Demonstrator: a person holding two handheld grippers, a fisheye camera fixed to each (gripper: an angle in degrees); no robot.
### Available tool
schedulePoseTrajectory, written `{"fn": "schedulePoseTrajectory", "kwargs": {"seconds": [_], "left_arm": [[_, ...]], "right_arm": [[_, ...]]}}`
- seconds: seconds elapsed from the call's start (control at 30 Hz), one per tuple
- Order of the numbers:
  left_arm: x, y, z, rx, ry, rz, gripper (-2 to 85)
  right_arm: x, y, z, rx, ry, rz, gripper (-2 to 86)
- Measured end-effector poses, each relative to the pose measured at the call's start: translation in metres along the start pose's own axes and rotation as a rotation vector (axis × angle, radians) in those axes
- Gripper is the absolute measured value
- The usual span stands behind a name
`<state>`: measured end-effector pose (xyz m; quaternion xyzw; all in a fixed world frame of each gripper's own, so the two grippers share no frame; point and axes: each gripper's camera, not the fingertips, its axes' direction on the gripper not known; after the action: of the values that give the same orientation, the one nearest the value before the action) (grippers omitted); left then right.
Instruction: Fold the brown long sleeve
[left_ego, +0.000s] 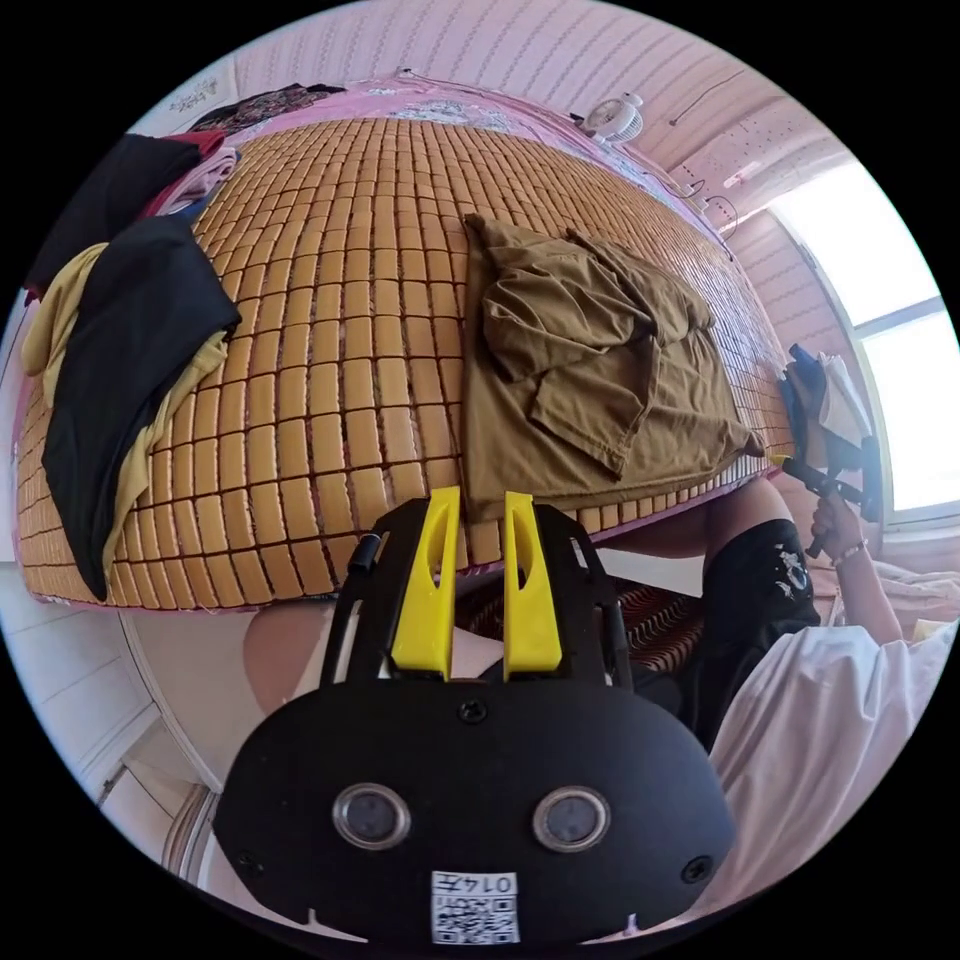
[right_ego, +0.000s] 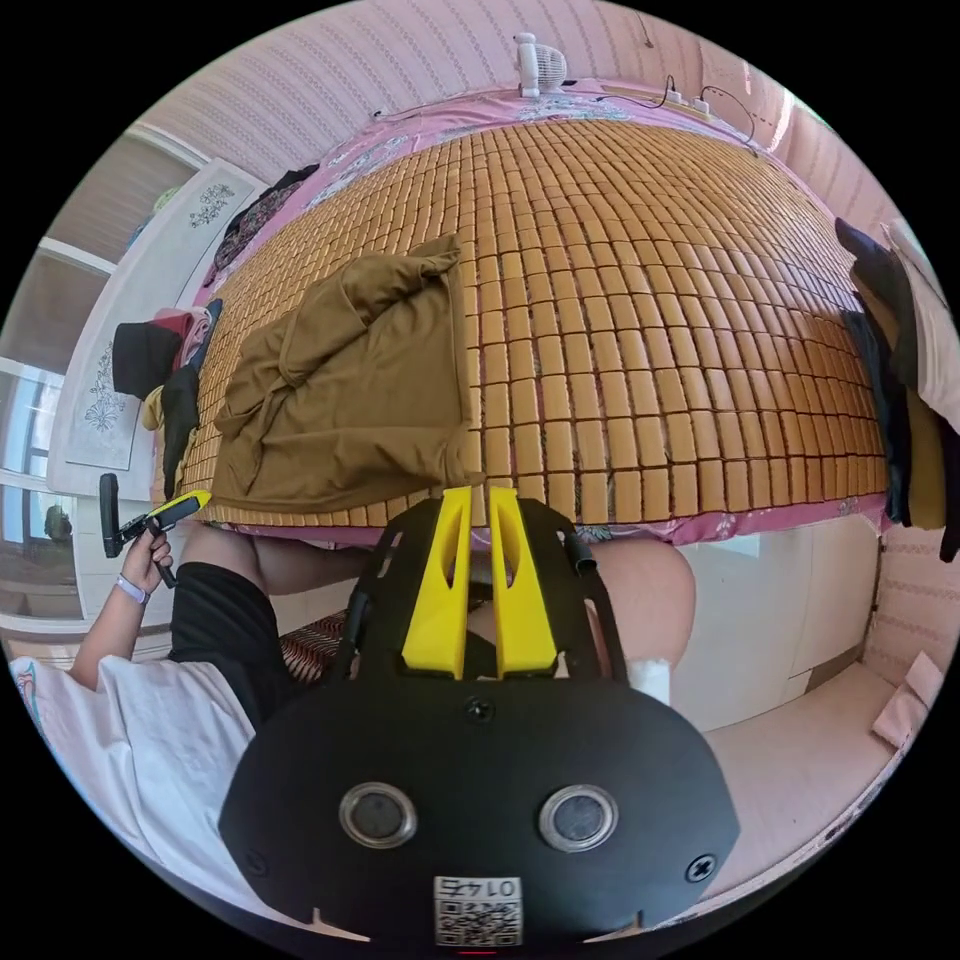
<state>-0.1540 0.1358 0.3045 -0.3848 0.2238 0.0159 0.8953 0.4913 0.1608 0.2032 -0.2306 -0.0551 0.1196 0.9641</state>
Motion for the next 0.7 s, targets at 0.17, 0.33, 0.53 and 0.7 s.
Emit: {"fn": "schedulePoseTrajectory", "kwargs": {"seconds": [0.17, 0.33, 0.53, 0.7], "left_arm": [[0.018, 0.023, 0.015, -0.021, -0.075, 0.04, 6.4], [0.02, 0.049, 0.019, -0.03, -0.047, 0.0, 2.0], [0.041, 0.102, -0.022, 0.153, 0.012, 0.066, -0.9], [0.05, 0.117, -0.117, 0.457, 0.112, 0.125, -1.0]], "right_arm": [[0.02, 0.012, -0.003, 0.036, -0.085, 0.026, 12.0], [0.021, 0.005, 0.017, -0.027, -0.218, -0.068, 10.7], [0.057, 0.015, -0.029, 0.113, -0.542, -0.045, 1.2], [0.062, -0.004, -0.12, 0.27, -0.591, -0.178, 0.3]]}}
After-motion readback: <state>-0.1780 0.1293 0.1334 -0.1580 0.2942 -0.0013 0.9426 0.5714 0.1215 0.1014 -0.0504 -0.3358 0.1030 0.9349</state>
